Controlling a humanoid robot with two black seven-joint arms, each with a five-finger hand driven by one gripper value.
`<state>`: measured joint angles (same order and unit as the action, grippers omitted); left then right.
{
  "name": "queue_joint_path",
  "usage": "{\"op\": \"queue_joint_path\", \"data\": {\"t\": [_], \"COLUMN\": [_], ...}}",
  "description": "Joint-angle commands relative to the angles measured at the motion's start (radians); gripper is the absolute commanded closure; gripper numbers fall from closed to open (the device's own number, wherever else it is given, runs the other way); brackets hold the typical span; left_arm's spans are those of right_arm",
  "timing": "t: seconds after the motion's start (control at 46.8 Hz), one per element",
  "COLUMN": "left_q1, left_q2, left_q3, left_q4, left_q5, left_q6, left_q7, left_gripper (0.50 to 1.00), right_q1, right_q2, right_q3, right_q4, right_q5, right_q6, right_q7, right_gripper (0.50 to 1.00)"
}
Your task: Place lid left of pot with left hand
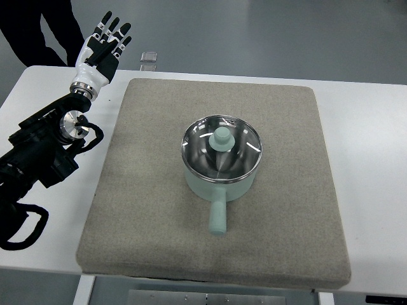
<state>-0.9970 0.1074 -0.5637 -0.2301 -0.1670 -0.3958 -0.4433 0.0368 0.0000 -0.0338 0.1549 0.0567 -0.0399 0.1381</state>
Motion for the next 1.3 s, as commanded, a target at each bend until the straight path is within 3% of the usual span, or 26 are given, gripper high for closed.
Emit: {"op": "queue_joint_path", "data": {"t": [0.0, 1.282], "left_q1": [0.0, 0.0], "left_q2": [0.0, 0.0], "left_q3": [0.001, 0.002], "left_q4": [0.0, 0.0], "left_q5": [0.001, -0.002], "left_q6": [0.0, 0.011], "left_q7": [0.0, 0.002], "left_gripper": [0.504, 0.506], "right_q1": [0.0, 0.0], "right_q2": [0.0, 0.0], "right_q3": [0.0, 0.0], "right_q4": [0.0, 0.0], "right_q5": [-0.001, 0.0], "right_q6": [0.0, 0.0], "right_q7": [0.0, 0.0], "right_gripper": [0.576, 0.576]}}
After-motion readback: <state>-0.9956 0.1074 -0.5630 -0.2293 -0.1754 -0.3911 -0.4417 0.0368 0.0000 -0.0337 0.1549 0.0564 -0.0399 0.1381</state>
